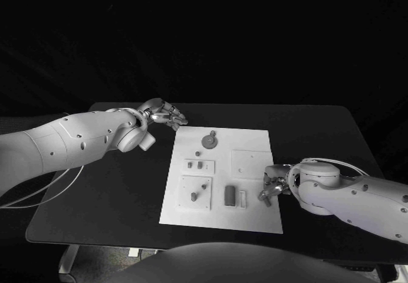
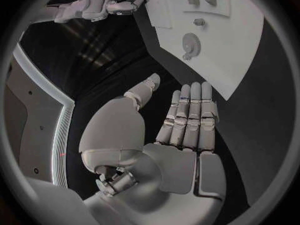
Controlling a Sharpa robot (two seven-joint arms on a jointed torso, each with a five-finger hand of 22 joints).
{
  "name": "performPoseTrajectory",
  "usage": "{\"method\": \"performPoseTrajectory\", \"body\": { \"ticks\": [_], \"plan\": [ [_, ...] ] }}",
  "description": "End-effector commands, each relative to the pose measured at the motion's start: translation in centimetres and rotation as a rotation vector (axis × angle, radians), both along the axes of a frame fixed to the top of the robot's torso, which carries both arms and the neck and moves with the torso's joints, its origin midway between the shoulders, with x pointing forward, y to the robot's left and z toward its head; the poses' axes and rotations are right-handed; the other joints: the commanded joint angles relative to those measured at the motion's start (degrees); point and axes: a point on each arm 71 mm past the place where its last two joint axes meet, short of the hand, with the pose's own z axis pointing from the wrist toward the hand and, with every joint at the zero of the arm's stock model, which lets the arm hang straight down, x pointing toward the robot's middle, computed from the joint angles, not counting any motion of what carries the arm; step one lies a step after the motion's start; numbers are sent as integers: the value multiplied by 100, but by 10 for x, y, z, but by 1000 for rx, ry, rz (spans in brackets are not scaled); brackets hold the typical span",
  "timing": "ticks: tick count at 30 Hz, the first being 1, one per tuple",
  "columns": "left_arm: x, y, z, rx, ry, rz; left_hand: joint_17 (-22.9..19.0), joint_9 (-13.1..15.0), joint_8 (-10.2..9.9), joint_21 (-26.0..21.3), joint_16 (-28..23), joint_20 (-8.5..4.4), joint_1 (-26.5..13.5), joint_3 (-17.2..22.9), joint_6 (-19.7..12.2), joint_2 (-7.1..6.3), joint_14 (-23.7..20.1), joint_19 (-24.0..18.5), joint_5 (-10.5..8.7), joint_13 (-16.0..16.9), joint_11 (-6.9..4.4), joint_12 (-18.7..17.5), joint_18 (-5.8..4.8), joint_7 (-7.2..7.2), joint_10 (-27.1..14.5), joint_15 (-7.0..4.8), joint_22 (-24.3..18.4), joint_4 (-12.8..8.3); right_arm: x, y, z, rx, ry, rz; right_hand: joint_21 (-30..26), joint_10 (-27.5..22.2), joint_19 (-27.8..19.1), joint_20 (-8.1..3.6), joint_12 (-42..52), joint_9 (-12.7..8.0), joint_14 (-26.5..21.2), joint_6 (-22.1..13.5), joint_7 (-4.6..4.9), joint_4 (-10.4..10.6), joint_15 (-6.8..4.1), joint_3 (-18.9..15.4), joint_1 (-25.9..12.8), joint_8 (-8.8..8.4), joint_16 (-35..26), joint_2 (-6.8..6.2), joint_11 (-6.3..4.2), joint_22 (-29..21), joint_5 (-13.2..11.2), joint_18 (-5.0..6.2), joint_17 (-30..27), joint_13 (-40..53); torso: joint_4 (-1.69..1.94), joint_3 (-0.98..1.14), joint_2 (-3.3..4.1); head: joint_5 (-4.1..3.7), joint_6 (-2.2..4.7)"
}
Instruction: Assemble the parts on the task board
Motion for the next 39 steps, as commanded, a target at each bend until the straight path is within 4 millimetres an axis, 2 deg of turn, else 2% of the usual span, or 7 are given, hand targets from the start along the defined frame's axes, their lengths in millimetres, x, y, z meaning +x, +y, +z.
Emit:
{"method": "performPoseTrajectory", "body": {
  "ticks": [1,10,27,39],
  "plan": [
    [0,-2,1,-4,-8,-8,9,-9,22,-31,-40,20,-37,-1,33,12,-24,-24,-29,-6,-12,-30,115,5,42,33,7,37,-11,-9,-17,12,78,-68,36,36,11,33,-22,-458,29,-69,74,-27,31,40,144,-61,-16,294,-11,8,227,224,20,-11,5,-1,0,3,0],
    [0,-1,1,-4,-5,-9,11,-10,23,-31,-41,21,-39,-1,34,15,-23,-23,-29,-6,-12,-31,115,5,43,33,9,41,-14,-14,-12,161,171,-170,41,51,36,32,-28,-464,46,-58,70,-24,35,67,29,-52,-28,373,-12,9,805,224,20,-19,-1,-3,-2,22,0],
    [0,-1,1,-3,-2,-9,16,-13,24,-32,-44,21,-41,-3,33,14,-22,-24,-29,-7,-12,-32,116,5,43,33,13,45,-8,-9,3,292,224,-274,44,52,49,33,-29,-465,51,-57,72,-14,28,45,-37,-50,-32,338,-10,8,861,224,23,-19,-2,0,0,24,0],
    [0,-2,1,-3,1,-12,20,-14,27,-33,-46,21,-38,-3,36,15,-22,-24,-29,-8,-12,-33,117,4,43,33,16,46,-6,10,6,330,253,-260,45,52,55,25,-28,-466,52,-59,70,-23,19,53,-29,-50,-33,296,-12,7,855,224,23,-17,3,-3,1,20,0]
  ]
}}
